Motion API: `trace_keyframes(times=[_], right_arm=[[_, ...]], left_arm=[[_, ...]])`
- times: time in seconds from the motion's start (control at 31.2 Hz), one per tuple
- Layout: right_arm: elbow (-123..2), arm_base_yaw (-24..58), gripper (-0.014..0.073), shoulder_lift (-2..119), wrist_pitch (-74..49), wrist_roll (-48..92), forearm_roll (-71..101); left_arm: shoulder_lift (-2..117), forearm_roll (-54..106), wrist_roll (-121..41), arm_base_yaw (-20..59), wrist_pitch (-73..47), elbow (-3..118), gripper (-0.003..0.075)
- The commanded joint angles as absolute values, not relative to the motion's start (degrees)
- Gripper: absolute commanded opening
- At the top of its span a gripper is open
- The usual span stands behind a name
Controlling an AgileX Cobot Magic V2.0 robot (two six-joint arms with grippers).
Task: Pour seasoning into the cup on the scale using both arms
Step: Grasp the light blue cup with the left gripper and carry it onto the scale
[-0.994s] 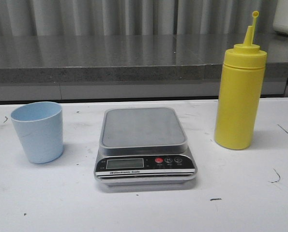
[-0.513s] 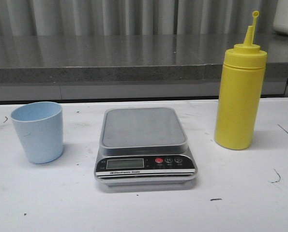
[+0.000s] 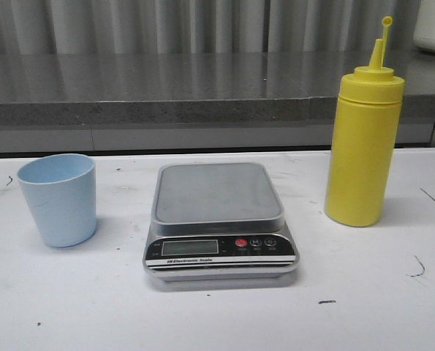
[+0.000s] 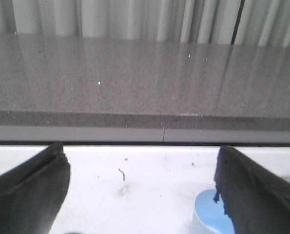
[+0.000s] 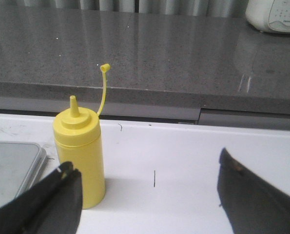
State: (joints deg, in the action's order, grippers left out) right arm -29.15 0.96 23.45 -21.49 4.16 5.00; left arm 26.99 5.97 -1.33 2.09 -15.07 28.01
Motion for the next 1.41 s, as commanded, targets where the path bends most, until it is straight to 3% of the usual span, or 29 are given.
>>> trace_keyframes(times=[0.0, 0.22, 0.45, 0.74, 1.09, 1.25, 1.38], right_arm=[[-31.3, 0.8, 0.0588, 24.2, -17.2, 5.1, 3.9], [-31.3, 0.8, 0.0588, 24.2, -17.0, 5.1, 3.9], [-31.3, 0.8, 0.0588, 24.2, -17.2, 5.1, 3.9], [-31.3, 0.8, 0.0588, 24.2, -17.5, 5.1, 3.9], [-31.3, 0.8, 0.0588, 24.2, -17.6, 5.1, 3.9], [-31.3, 0.8, 0.0588, 24.2, -17.7, 5.1, 3.9], [-31.3, 0.8, 0.0588, 24.2, -17.7, 5.1, 3.9]], left_arm=[[34.1, 6.6, -1.0, 2.6, -12.9, 33.2, 0.0574], [50.1, 6.2, -1.2, 10.7, -17.8, 42.8, 0.0573], [70.2, 3.6, -1.2, 18.4, -31.7, 55.7, 0.0523], [87.3, 1.2, 0.8, 18.6, -42.8, 68.8, 0.0490], [98.5, 0.9, 1.1, 18.6, -42.5, 70.5, 0.0482], [99.6, 0.9, 1.1, 18.6, -42.1, 70.7, 0.0356], [99.6, 0.7, 1.1, 18.6, -41.6, 70.7, 0.0146]])
